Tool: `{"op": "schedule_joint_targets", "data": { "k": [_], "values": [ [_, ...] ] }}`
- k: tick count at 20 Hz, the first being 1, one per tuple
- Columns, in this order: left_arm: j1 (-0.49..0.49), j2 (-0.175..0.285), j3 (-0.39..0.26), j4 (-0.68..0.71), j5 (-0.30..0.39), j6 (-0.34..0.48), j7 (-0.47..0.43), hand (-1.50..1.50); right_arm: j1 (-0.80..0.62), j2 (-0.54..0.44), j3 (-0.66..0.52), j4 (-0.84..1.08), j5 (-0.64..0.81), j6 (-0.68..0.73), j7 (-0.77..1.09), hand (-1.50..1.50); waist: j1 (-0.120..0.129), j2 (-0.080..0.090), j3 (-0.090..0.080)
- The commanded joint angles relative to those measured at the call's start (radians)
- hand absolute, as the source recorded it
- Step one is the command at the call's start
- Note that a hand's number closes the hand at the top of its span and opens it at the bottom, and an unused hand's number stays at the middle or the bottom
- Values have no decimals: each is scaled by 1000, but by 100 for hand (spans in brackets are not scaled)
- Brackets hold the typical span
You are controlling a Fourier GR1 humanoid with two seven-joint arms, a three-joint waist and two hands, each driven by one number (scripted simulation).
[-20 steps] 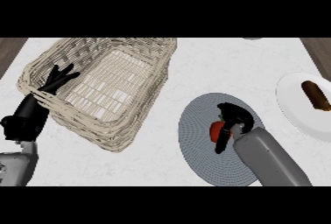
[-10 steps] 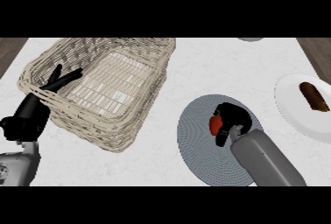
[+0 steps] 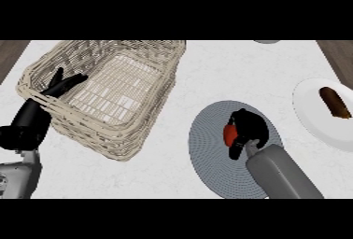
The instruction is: Pick the bell pepper from the placemat and place it in the basket
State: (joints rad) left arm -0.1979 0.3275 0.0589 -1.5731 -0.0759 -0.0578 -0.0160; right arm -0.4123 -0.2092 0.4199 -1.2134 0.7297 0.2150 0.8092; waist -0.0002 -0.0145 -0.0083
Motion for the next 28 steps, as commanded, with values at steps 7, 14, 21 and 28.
{"op": "schedule_joint_targets", "data": {
  "k": [7, 14, 21, 28],
  "values": [
    [4, 5, 17, -3, -9, -17, 29, 0, -8, -18, -88, -202, 116, -172, 52, 150, -9, 11, 8],
    [50, -23, -6, -24, -39, 17, 18, 0, -73, 23, -235, -484, 29, -390, -35, 150, -21, 7, 10],
    [-17, -22, -13, -28, -25, -5, 66, 0, -401, 58, -297, -518, -33, -254, 76, 150, 6, 13, 8],
    [11, -10, 3, 1, -23, -24, 14, 0, -762, 102, -388, -383, -146, -128, 221, 150, 12, 13, 7]
  ]
}}
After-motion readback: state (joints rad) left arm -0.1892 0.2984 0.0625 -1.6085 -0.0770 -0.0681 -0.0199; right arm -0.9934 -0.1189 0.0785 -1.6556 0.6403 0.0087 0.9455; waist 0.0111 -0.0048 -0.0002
